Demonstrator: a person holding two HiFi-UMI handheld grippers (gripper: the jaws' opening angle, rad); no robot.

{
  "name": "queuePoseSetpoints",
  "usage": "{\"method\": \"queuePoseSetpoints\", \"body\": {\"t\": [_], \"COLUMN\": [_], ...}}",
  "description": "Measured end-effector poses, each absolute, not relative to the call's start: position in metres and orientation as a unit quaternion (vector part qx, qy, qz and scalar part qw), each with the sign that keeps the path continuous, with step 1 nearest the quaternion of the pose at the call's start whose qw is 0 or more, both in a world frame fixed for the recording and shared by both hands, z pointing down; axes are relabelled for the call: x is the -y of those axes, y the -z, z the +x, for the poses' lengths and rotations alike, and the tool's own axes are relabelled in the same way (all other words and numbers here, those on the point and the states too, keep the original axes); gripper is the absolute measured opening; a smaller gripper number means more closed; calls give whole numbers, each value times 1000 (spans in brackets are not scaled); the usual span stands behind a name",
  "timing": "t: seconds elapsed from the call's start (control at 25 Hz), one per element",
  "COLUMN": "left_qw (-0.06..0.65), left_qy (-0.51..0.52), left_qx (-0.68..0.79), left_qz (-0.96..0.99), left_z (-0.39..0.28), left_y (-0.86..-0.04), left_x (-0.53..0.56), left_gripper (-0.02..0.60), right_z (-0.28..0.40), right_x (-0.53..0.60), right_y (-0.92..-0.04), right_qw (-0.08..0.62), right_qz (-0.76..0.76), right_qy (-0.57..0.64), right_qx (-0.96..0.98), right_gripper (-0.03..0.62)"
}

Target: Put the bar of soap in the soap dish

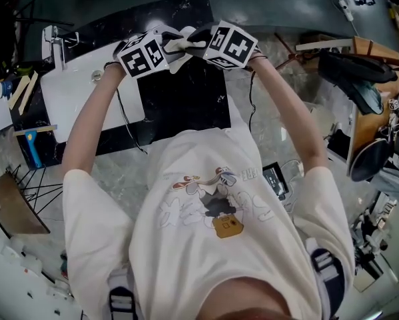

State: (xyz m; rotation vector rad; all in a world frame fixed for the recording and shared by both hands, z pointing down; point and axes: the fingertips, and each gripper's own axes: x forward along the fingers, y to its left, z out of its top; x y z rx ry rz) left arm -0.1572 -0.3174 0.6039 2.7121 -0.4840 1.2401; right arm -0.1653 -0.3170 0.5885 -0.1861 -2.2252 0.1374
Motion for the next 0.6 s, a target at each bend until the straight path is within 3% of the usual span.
{"method": "queuePoseSetpoints", "body": {"t": [0.2, 0.52, 0.6], "left_qw": [58, 58, 60], "left_qy": [-382, -249, -227], "left_qx": [243, 408, 481], "left_qz": [890, 877, 845], "left_z": [-169, -172, -181], "left_y": [-588, -528, -522], "left_x": [315, 300, 295], "left_gripper": [172, 169, 121], "right_z": [-167, -175, -176], "right_x": [317, 323, 325], "right_y": [-588, -590, -591], "right_qw": [444, 469, 475], "right_qz": [-67, -53, -53], "right_qy": [-60, -105, -119], "right_qx": [892, 875, 870], "right_gripper": [107, 109, 109]}}
